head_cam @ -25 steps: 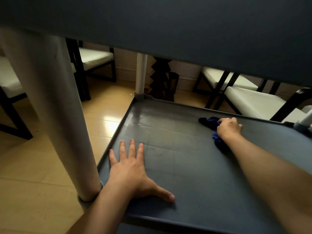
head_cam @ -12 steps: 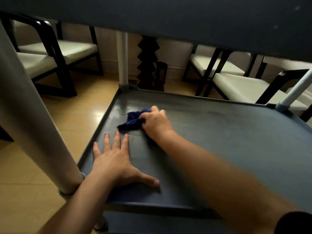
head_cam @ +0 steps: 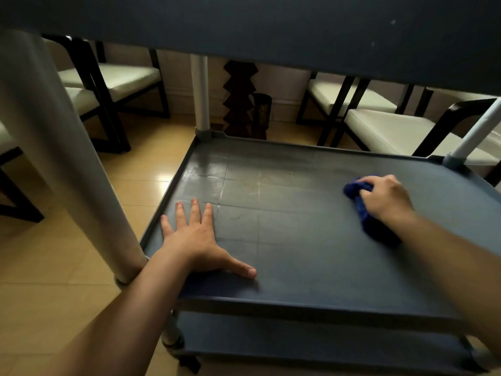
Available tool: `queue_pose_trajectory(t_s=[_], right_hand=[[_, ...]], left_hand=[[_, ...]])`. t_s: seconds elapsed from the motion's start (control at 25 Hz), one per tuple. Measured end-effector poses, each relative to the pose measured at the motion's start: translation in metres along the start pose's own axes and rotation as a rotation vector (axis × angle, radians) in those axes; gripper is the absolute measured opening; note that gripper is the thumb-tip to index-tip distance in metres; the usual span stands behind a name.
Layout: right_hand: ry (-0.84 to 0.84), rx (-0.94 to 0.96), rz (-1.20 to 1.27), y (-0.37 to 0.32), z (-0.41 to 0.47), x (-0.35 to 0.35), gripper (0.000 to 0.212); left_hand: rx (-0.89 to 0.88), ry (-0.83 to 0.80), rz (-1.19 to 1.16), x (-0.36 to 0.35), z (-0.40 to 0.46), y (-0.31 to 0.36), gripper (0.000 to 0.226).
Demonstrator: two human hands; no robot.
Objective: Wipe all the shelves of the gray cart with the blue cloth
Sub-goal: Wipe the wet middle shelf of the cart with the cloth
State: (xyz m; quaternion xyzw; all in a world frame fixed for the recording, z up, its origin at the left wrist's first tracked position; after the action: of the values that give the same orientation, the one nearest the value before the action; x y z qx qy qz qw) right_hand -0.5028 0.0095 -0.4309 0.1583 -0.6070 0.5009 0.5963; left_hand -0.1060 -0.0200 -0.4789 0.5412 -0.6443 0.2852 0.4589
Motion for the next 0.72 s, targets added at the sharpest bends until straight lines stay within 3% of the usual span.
queue_pose_trajectory(t_s=[0.2, 0.36, 0.56, 0.72], right_hand=[[-0.12, 0.276, 0.323, -0.137, -0.069, -0.034, 0.031], [-0.222, 0.494, 0.29, -0.203, -0.154, -0.069, 0.03], [-0.255, 0.497, 0.081, -0.159, -0.159, -0.074, 0.027], [-0.181, 0.207, -0.104, -0.039, -0.088, -0.027, 0.025]], left_hand=[[-0.014, -0.153, 0.006, 0.011, -0.006, 0.002, 0.194], [0.002, -0.196, 0.068, 0.009, -0.005, -0.003, 0.18], [0.012, -0.188, 0.061, 0.007, -0.005, -0.001, 0.19], [-0.007, -0.192, 0.041, 0.01, -0.011, 0.0, 0.19]])
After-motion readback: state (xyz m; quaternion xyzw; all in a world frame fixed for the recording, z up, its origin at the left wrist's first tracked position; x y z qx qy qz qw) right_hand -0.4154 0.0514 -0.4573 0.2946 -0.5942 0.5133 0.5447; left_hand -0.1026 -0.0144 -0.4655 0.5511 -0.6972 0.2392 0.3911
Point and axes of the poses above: each hand's wrist, its own z-axis towards the middle knuckle, its own x-axis out of the back of the hand, y = z × x, the point moved 4 cm from there along z, towards the middle knuckle, and after that the axes turned 6 degrees about z, right-handed, at the moved point
